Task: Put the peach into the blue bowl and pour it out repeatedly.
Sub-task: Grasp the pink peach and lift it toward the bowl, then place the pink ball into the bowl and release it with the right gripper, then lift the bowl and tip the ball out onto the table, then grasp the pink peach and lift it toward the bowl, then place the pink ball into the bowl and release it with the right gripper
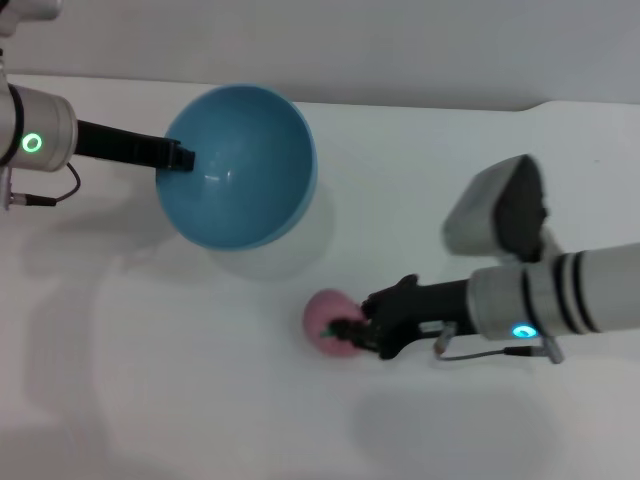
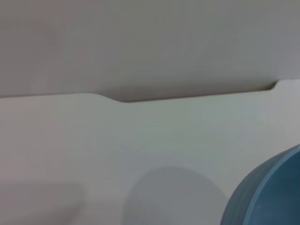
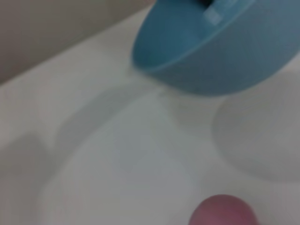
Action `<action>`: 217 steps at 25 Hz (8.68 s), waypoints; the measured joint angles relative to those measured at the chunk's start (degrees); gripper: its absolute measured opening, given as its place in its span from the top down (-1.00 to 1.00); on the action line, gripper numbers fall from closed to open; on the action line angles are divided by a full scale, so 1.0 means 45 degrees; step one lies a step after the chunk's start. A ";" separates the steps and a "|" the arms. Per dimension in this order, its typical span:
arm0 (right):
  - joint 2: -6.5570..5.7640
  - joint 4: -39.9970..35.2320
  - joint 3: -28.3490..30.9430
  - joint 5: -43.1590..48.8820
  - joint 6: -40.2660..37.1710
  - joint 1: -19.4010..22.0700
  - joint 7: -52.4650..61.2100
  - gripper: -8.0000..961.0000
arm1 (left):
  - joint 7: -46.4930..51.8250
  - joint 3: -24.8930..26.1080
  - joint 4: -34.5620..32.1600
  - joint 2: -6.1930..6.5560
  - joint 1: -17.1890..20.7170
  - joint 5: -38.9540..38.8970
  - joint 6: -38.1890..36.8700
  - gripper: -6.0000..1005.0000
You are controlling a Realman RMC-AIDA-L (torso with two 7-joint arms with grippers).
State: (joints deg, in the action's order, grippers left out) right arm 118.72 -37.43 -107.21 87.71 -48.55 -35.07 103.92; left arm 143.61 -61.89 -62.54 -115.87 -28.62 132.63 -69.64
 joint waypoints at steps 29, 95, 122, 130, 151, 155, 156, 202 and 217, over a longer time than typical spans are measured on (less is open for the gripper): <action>-0.0002 -0.3242 1.0343 0.2423 -0.9500 0.2864 -0.3810 0.88 | 0.2460 -0.7073 0.1292 -0.0637 -0.3121 0.0181 0.0218 0.99; -0.0074 -0.1808 1.7529 0.3575 -0.9709 0.4884 -0.0076 -0.27 | 0.2663 -1.3515 -0.0359 -0.0697 0.0116 0.4433 1.3638 0.99; -0.0086 -0.1290 1.7366 0.3596 -0.9570 0.4093 -0.0134 -0.21 | -0.7093 -1.7866 0.4003 -0.0718 0.0526 -0.1749 2.4856 0.99; -0.0093 -0.1125 1.7312 0.4337 -0.9498 0.3495 -0.0168 -0.19 | -0.4976 -1.5121 0.3146 -0.0607 0.0339 -0.3405 2.1501 0.99; -0.0005 -0.0034 1.0265 0.5511 -0.7181 0.0202 -0.0298 -0.13 | -0.1072 -0.0615 0.3335 0.0156 -0.2286 -0.1182 0.2119 0.99; 0.0039 0.0013 0.8318 0.5440 -0.6418 -0.0359 -0.0256 -0.12 | -0.0095 0.0323 0.2805 0.0412 -0.1804 -0.0463 0.0829 0.99; 0.0058 0.0024 0.7767 0.5414 -0.6213 -0.0495 -0.0245 -0.12 | 0.0106 0.0650 0.2498 0.0447 -0.1526 -0.0374 0.0478 0.99; -0.0065 -0.1789 0.2976 0.1591 -0.1156 0.1893 -0.0824 0.59 | 0.0360 0.0368 0.1636 -0.0150 -0.1483 0.0577 -0.0306 0.99; -0.0050 -0.3591 1.1574 0.1208 -0.8804 0.3717 -0.3226 0.85 | 0.1880 -0.4572 0.2772 -0.0594 -0.3293 0.0964 0.0221 0.99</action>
State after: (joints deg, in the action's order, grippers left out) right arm 118.49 -53.59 -55.12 93.15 -88.17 -18.34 89.40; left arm 152.07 -82.46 -50.07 -118.54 -43.44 136.97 -68.65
